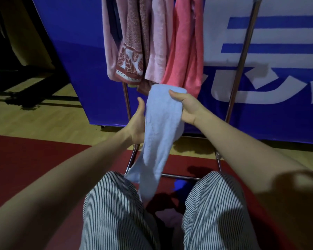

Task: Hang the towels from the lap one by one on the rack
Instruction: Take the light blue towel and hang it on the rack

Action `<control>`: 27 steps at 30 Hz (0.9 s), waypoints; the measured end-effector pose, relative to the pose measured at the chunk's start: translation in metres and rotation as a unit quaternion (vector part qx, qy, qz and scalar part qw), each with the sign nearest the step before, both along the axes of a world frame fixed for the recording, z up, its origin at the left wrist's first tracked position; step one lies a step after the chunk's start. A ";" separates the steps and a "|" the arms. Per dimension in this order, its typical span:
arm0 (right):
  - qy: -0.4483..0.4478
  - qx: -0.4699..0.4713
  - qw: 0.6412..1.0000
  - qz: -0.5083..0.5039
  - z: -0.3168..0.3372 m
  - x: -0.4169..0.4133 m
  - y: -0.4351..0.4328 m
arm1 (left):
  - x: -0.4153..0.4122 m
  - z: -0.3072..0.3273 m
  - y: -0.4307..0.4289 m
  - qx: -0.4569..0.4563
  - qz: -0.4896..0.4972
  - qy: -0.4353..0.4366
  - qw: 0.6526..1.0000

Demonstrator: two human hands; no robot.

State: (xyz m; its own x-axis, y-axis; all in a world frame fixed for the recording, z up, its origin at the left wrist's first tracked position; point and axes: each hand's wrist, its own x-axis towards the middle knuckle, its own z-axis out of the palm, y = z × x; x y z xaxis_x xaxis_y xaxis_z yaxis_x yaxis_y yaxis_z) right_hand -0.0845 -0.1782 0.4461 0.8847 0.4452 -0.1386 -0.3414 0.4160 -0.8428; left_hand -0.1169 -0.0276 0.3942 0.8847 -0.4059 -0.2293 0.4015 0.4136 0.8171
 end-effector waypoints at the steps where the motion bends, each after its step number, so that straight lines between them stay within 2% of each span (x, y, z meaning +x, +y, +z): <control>1: 0.010 0.004 1.000 -0.014 -0.001 0.000 -0.001 | -0.004 -0.002 0.001 0.036 -0.017 -0.020 0.999; 3: 0.038 -0.014 0.999 -0.021 -0.009 0.005 -0.006 | -0.007 -0.005 0.004 0.148 -0.024 -0.074 0.986; 4: 0.049 -0.059 0.997 0.003 -0.013 0.006 -0.010 | -0.006 -0.004 0.004 0.191 -0.007 -0.101 0.976; 5: 0.055 -0.142 0.987 0.048 -0.017 0.008 -0.016 | -0.005 -0.001 0.004 0.221 0.023 -0.126 0.967; 6: 0.050 -0.261 0.958 0.112 -0.018 0.008 -0.023 | -0.003 0.004 0.004 0.247 0.051 -0.148 0.956; 7: 0.037 -0.395 0.898 0.189 -0.020 0.009 -0.032 | -0.001 0.009 0.004 0.271 0.066 -0.167 0.946; 8: 0.026 -0.511 0.819 0.260 -0.018 0.010 -0.039 | 0.002 0.016 0.005 0.294 0.067 -0.181 0.936; 9: 0.017 -0.592 0.748 0.301 -0.015 0.010 -0.045 | 0.005 0.022 0.004 0.311 0.051 -0.190 0.930; 10: 0.006 -0.636 0.709 0.303 -0.012 0.012 -0.049 | 0.008 0.029 0.004 0.321 0.031 -0.191 0.927; 11: -0.005 -0.651 0.709 0.270 -0.011 0.015 -0.050 | 0.011 0.036 0.002 0.325 0.012 -0.187 0.927; 12: -0.028 -0.634 0.746 0.202 -0.011 0.017 -0.049 | 0.014 0.044 0.001 0.327 -0.007 -0.183 0.927; 14: -0.119 -0.496 0.860 0.021 -0.012 0.027 -0.045 | 0.018 0.058 -0.007 0.334 -0.053 -0.184 0.923; 15: -0.145 -0.404 0.903 -0.028 -0.010 0.030 -0.040 | 0.019 0.064 -0.011 0.336 -0.073 -0.187 0.920; 16: -0.154 -0.330 0.930 -0.039 -0.006 0.031 -0.034 | 0.021 0.069 -0.014 0.335 -0.089 -0.189 0.919; 17: -0.156 -0.292 0.943 -0.033 -0.003 0.030 -0.027 | 0.023 0.074 -0.016 0.331 -0.099 -0.192 0.919; 20: -0.144 -0.312 0.939 0.010 0.002 0.027 -0.021 | 0.031 0.090 -0.019 0.299 -0.103 -0.199 0.927; 25: -0.105 -0.143 0.984 0.004 0.020 0.028 -0.033 | 0.048 0.116 -0.014 0.263 -0.086 -0.201 0.940; 27: -0.093 -0.115 0.989 0.007 0.035 0.035 -0.036 | 0.056 0.123 -0.017 0.264 -0.079 -0.201 0.940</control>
